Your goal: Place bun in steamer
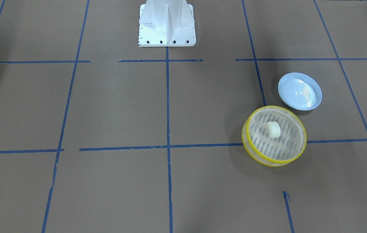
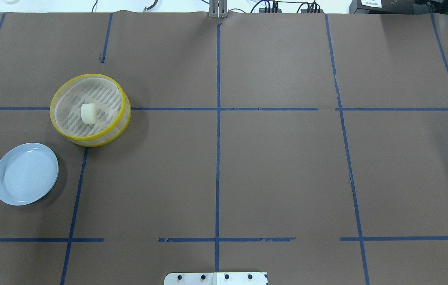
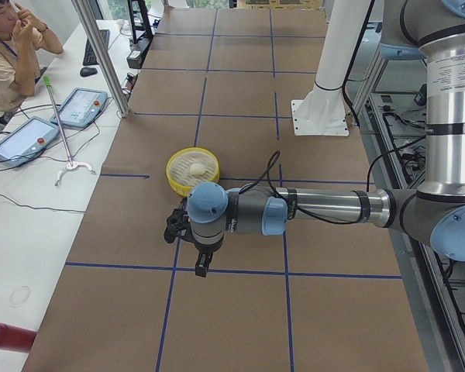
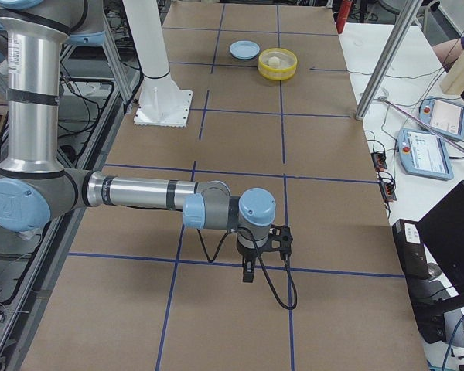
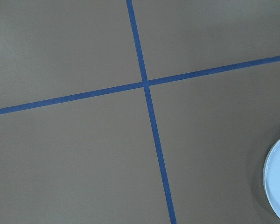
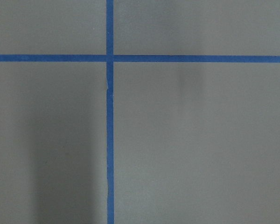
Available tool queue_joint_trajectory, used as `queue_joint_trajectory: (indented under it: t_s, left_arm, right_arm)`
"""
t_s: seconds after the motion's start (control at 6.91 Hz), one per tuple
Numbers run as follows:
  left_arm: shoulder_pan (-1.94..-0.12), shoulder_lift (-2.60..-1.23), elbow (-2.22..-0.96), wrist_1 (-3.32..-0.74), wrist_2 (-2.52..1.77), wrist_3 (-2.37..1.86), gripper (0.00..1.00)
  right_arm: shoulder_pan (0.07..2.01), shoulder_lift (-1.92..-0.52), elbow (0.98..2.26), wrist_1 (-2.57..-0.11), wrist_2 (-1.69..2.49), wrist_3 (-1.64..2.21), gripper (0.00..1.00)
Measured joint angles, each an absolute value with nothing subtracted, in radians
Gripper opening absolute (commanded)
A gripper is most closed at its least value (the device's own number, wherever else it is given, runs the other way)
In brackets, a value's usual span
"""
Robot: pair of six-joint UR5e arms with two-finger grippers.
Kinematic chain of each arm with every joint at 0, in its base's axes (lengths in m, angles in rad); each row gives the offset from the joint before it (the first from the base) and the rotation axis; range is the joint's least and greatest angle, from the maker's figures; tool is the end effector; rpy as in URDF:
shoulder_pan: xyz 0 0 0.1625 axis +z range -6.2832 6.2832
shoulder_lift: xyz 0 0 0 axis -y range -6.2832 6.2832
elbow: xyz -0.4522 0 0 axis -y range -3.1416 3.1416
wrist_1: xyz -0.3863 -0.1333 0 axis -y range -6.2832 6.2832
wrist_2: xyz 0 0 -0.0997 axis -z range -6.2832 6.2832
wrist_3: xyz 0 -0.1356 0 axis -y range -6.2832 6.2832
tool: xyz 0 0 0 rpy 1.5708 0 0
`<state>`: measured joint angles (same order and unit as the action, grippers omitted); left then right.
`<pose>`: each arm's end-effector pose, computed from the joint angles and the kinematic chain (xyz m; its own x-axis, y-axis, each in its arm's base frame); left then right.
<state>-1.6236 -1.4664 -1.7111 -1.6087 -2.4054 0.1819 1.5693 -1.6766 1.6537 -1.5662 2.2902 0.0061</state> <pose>-0.0563 -0.4427 0.6818 0.6718 0.1990 -0.7135 -0.0701 0.9760 0.2062 0.0433 -0.4363 0.7248 0.7522 0.0170 0.6587 -0.0031 0.9997 -0.0223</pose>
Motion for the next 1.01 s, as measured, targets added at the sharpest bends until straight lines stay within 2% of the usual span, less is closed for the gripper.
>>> queue_joint_trajectory:
  t_s: [1.01]
  left_arm:
    - [-1.64,-1.463,-1.712,-1.609,-2.404,0.186,1.0]
  right_arm:
    - [1.569,-1.676,1.654,-1.566,2.29,0.006,1.0]
